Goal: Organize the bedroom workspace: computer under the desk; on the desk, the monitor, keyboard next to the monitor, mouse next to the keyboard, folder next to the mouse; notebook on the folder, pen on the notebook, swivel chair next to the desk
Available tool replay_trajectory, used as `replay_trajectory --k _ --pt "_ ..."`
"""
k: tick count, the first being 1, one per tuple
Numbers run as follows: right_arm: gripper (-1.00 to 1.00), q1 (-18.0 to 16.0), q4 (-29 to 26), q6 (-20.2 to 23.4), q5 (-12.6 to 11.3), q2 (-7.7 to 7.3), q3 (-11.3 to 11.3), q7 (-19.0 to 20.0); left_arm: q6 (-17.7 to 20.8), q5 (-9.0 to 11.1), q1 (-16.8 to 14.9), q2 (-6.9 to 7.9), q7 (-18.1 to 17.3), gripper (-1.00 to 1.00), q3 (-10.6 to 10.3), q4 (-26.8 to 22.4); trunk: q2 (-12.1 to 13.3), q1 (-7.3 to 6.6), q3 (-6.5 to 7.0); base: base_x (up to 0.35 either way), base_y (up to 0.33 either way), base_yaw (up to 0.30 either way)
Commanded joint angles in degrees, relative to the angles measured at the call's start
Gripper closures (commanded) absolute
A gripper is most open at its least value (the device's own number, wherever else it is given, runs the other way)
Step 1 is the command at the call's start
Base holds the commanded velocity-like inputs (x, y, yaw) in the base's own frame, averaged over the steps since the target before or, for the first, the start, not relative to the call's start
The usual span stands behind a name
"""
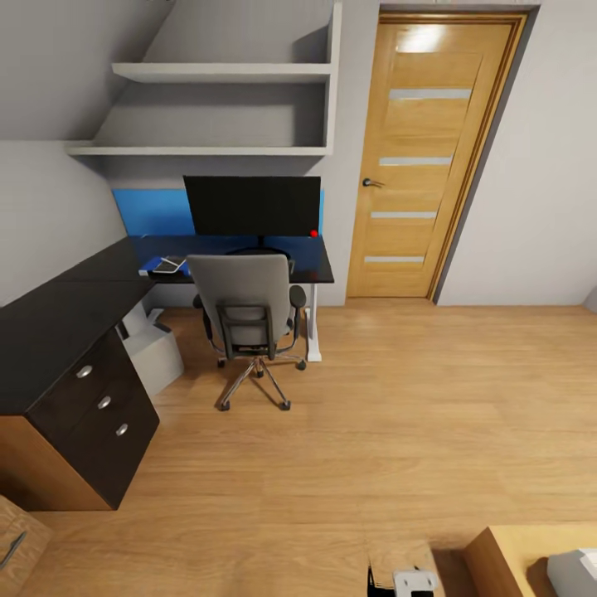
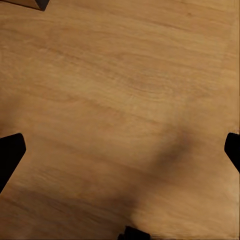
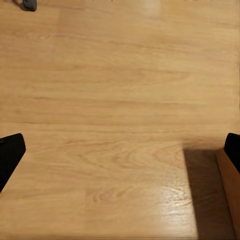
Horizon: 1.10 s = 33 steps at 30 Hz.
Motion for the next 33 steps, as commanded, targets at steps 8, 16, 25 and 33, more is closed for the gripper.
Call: replay_trajectory --k 8,16,25,33 --pt "-1.00 3.9 0.1 -6.6 -0.4 0.04 0.5 -0.2 -5.3 0.5 4.0 -0.05 -0.1 -1.00 -0.2 0.1 3.2 -1.77 1.40 0.000 0.000 0.000" --pt "-1.00 6.5 0.1 -10.8 -0.3 -0.01 0.5 -0.3 -12.6 0.5 7.0 -0.06 -2.4 -1.00 -0.2 0.1 6.4 -3.52 2.83 0.000 0.000 0.000" --pt "-1.00 8.2 0.1 -12.5 -0.2 -1.93 0.5 -0.4 -16.2 0.5 8.9 0.04 -6.0 -1.00 -0.2 0.1 8.8 -4.84 3.91 0.000 0.000 0.000" --pt "-1.00 8.6 0.1 -14.4 -0.2 -3.20 0.5 -0.4 -16.4 0.6 9.1 0.21 -6.2 -1.00 -0.2 0.1 8.8 -4.84 3.91 0.000 0.000 0.000"
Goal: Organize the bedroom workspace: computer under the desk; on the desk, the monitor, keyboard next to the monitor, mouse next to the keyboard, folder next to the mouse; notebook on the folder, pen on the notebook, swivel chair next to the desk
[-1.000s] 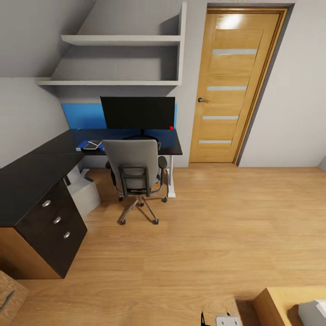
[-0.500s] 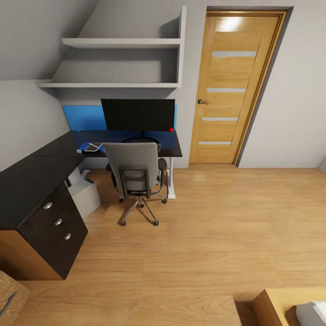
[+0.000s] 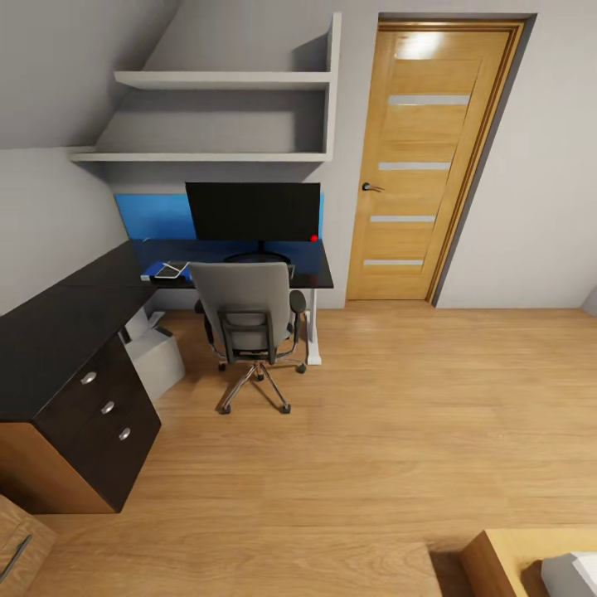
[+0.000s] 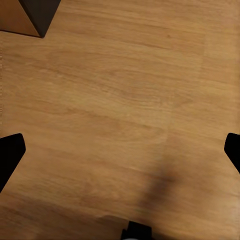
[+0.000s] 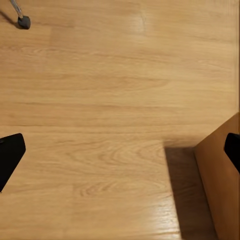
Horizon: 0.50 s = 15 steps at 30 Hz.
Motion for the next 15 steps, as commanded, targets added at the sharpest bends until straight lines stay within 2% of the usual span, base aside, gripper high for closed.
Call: replay_trajectory --k 1,9,15 --pt "-1.00 0.0 0.1 -0.3 -0.4 -0.15 0.6 -0.1 -0.2 0.5 0.0 0.02 -0.1 -1.00 -0.2 0.1 0.0 0.00 -0.05 0.000 0.000 0.000" --pt "-1.00 0.8 0.1 -1.5 -0.4 -1.54 0.6 0.0 0.0 0.6 0.0 0.02 0.1 -1.00 -0.2 0.1 0.0 0.00 -0.05 0.000 0.000 0.000" --pt "-1.00 2.4 0.2 -5.4 -0.3 -2.32 0.6 0.1 0.0 0.6 0.0 -0.09 0.2 -1.00 -0.2 0.0 0.0 0.00 -0.05 0.000 0.000 0.000"
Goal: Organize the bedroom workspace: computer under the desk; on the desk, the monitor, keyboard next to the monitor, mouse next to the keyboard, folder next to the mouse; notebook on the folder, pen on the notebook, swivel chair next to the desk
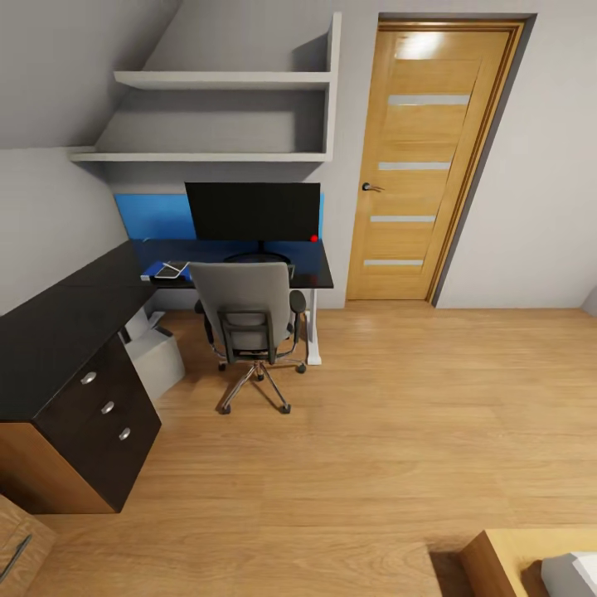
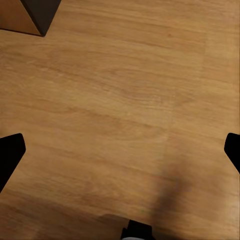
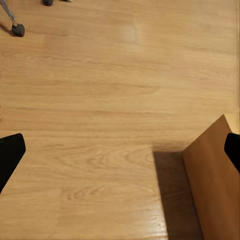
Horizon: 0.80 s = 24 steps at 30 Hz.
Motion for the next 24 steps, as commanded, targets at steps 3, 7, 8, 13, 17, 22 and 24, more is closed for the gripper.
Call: replay_trajectory --k 3,7,8,13,17,22,24 --pt "-1.00 0.5 0.1 -1.2 -0.5 -0.22 0.5 0.0 -0.1 0.5 0.0 -0.05 -0.2 -1.00 -0.3 0.0 0.0 0.00 -0.05 0.000 0.000 0.000" --pt "-1.00 0.9 0.1 -1.4 -0.5 -0.39 0.6 0.1 -0.1 0.5 -0.1 -0.09 -0.3 -1.00 -0.3 0.0 0.0 0.00 -0.05 0.000 0.000 0.000" --pt "-1.00 1.0 0.1 -1.4 -0.5 -0.38 0.6 0.1 -0.1 0.5 -0.1 -0.11 -0.3 -1.00 -0.3 0.0 0.0 0.00 -0.05 0.000 0.000 0.000" --pt "-1.00 1.1 0.0 -1.1 -0.7 -0.14 0.7 0.0 0.0 0.5 -0.1 -0.17 -0.3 -1.00 -0.4 0.0 0.0 0.00 -0.05 0.000 0.000 0.000" --pt "-1.00 1.1 0.0 -0.6 -0.7 0.11 0.7 0.0 0.0 0.5 -0.1 -0.23 -0.4 -1.00 -0.4 0.0 0.0 0.00 -0.05 0.000 0.000 0.000" --pt "-1.00 1.1 0.0 -0.2 -0.6 0.15 0.6 -0.1 0.0 0.4 -0.1 -0.32 -0.4 -1.00 -0.4 0.0 0.0 0.00 -0.05 0.000 0.000 0.000" --pt "-1.00 1.1 0.0 -0.1 -0.6 0.03 0.6 -0.1 0.0 0.4 -0.1 -0.39 -0.4 -1.00 -0.4 0.0 0.0 0.00 -0.05 0.000 0.000 0.000"
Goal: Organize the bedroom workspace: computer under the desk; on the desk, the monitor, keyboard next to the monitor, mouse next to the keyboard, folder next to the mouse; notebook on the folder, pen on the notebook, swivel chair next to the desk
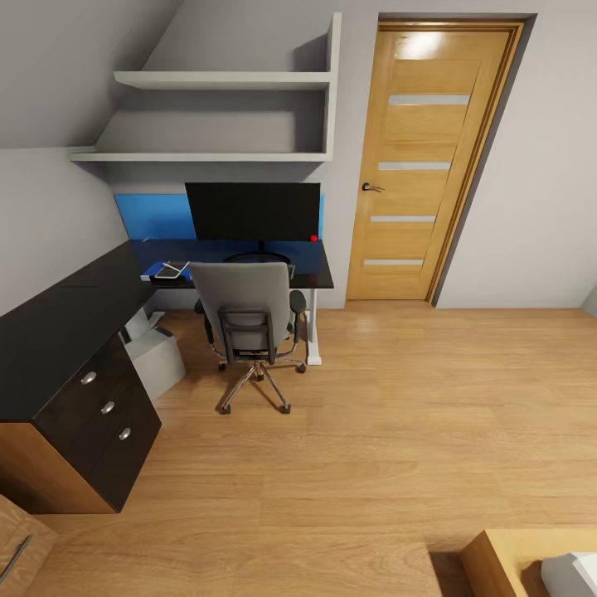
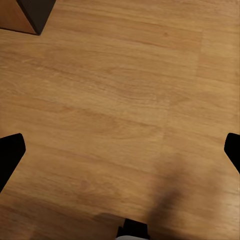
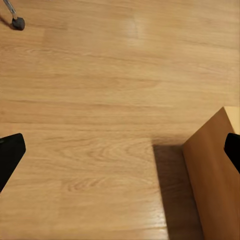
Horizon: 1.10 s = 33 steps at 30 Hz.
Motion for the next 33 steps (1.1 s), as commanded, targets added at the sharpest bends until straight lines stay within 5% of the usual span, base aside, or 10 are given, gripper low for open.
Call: replay_trajectory --k 1,33 --pt "-1.00 -0.1 0.1 -0.2 -0.5 -0.01 0.5 -0.1 -0.2 0.5 0.0 -0.01 -0.1 -1.00 -0.2 0.1 0.0 0.00 -0.05 0.000 0.000 0.000" --pt "-1.00 0.0 0.2 0.0 -0.5 0.22 0.7 0.0 -0.1 0.5 0.0 -0.07 -0.1 -1.00 -0.3 0.1 0.0 0.00 -0.05 0.000 0.000 0.000"
